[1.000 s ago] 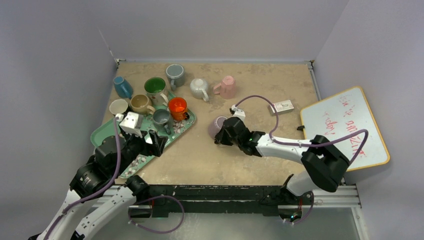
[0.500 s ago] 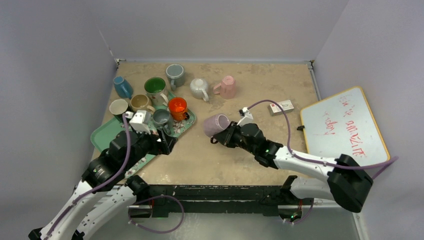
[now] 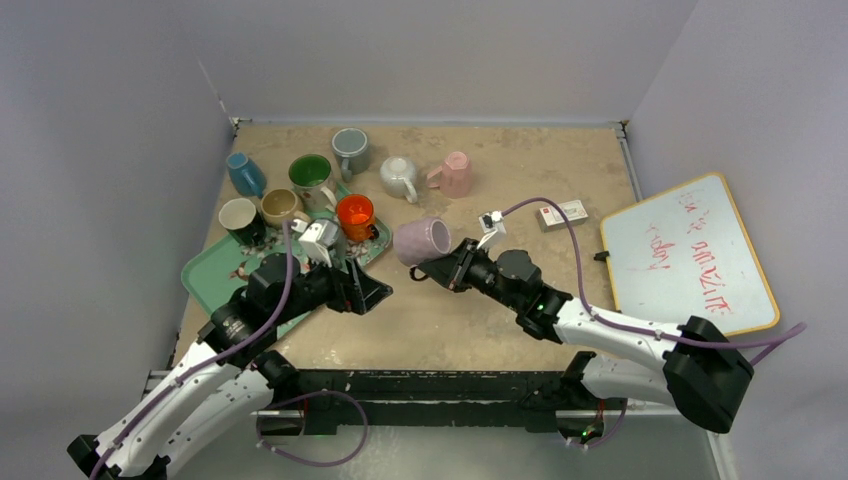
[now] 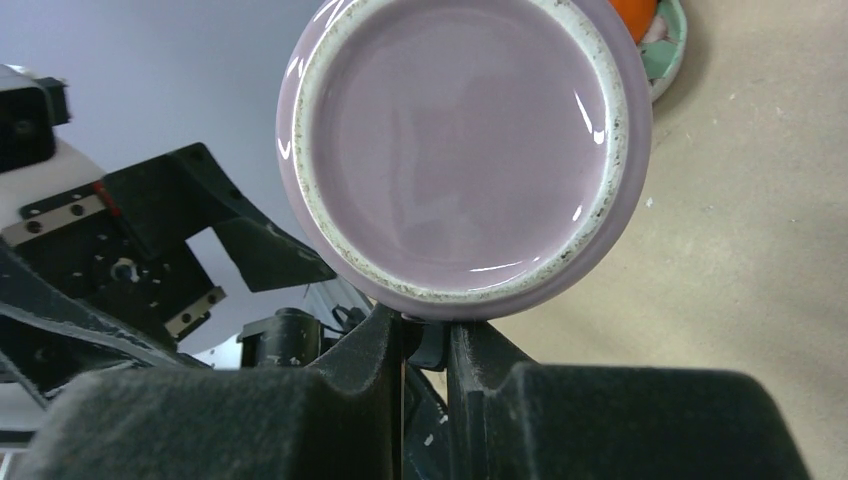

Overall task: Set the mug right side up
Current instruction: Turn over the cup at the center of the board.

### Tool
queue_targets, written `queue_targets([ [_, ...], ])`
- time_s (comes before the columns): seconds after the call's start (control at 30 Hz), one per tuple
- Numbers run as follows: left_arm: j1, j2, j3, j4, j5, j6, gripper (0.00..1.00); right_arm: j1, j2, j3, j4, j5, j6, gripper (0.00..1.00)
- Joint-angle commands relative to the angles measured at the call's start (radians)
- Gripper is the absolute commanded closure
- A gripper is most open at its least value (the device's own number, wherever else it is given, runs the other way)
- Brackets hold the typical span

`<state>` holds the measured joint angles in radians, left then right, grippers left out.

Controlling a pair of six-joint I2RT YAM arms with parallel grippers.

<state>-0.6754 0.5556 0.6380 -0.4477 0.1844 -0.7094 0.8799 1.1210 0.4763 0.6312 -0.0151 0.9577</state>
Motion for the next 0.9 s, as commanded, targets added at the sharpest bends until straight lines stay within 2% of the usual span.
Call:
queue_targets([
  [0.0, 0.000, -0.023, -0.051, 0.120, 0.047, -0.065, 0.10, 0.004, -0.031, 0.023, 0.177, -0.022, 0.002, 1.00],
  [0.1, 0.000, -0.037, -0.049, 0.088, -0.006, -0.098, 0.14, 0.004, -0.040, 0.038, 0.159, -0.019, 0.005, 1.00],
  [0.23, 0.000, -0.073, -0.073, 0.089, -0.063, -0.152, 0.14, 0.004, -0.055, 0.062, 0.081, -0.018, -0.005, 1.00],
  [0.33, 0.000, -0.088, -0.092, 0.130, -0.058, -0.181, 0.14, 0.005, -0.072, 0.034, 0.142, -0.011, 0.018, 1.00],
  [0.47, 0.000, -0.075, -0.094, 0.143, -0.058, -0.216, 0.16, 0.005, -0.096, 0.062, 0.066, 0.000, 0.012, 1.00],
  [0.6, 0.000, -0.065, -0.108, 0.172, -0.049, -0.254, 0.16, 0.005, -0.114, 0.061, 0.076, -0.005, 0.024, 1.00],
  [0.73, 0.000, -0.064, -0.143, 0.234, -0.045, -0.319, 0.17, 0.005, -0.120, 0.076, 0.058, -0.018, 0.045, 1.00],
  [0.87, 0.000, -0.071, -0.180, 0.331, -0.001, -0.313, 0.17, 0.005, -0.118, 0.093, 0.062, -0.044, 0.057, 1.00],
])
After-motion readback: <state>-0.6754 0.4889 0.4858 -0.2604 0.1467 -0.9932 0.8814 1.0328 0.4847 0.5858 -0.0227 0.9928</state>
